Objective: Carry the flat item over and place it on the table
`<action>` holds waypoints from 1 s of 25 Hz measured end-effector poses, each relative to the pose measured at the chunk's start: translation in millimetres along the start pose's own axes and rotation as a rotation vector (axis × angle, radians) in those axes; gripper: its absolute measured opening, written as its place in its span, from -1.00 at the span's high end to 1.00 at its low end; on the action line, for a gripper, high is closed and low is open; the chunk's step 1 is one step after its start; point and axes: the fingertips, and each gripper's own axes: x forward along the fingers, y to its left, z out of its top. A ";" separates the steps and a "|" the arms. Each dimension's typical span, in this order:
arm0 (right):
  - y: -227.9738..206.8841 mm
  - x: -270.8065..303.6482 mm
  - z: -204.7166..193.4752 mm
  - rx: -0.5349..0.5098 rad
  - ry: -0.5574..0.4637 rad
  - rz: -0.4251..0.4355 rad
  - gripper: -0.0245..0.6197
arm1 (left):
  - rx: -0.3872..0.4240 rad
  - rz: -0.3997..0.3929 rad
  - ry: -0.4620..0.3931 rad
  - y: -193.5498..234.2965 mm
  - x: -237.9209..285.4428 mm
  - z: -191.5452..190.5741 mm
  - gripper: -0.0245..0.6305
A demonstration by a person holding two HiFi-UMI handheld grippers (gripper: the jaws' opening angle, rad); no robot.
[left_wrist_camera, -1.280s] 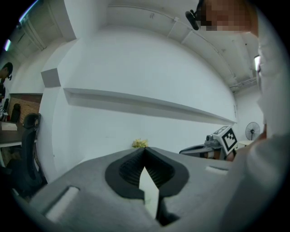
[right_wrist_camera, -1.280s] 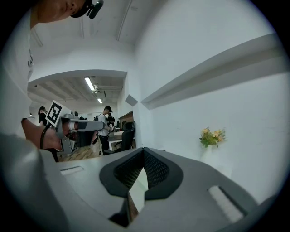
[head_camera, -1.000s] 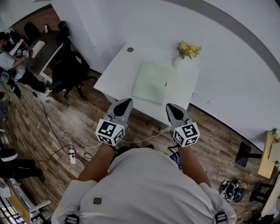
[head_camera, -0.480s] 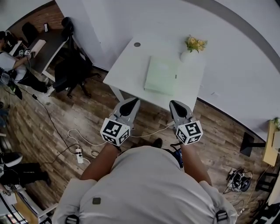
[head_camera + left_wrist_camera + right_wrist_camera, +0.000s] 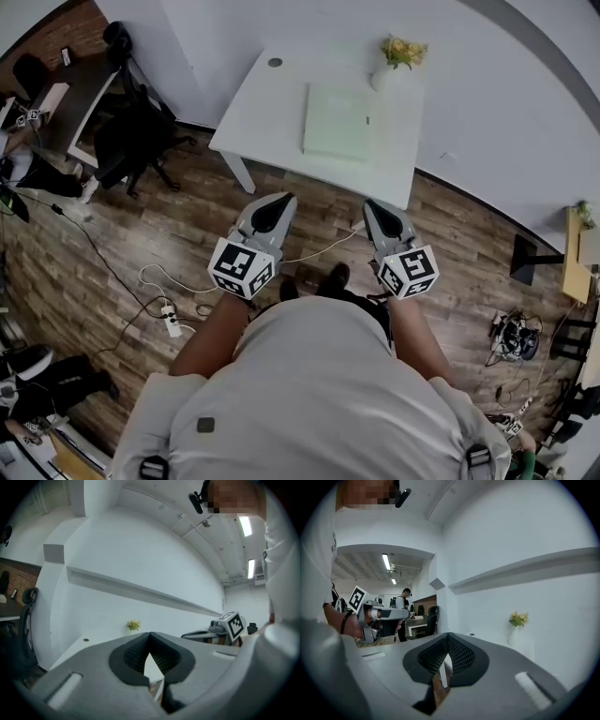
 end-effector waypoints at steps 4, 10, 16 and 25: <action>2.5 -19.9 -3.5 -0.034 -0.007 -0.004 0.90 | -0.003 -0.023 0.005 -19.3 -3.8 -8.8 0.93; -4.4 -55.4 0.7 -0.062 -0.032 0.031 0.90 | 0.022 -0.013 -0.015 -53.2 -0.5 -3.4 0.93; -29.5 -107.4 -4.6 -0.063 -0.048 0.085 0.90 | 0.024 0.046 -0.044 -103.3 20.1 -3.2 0.93; -53.3 -185.3 -18.3 -0.067 -0.068 0.154 0.90 | 0.034 0.093 -0.038 -189.5 28.9 -27.2 0.93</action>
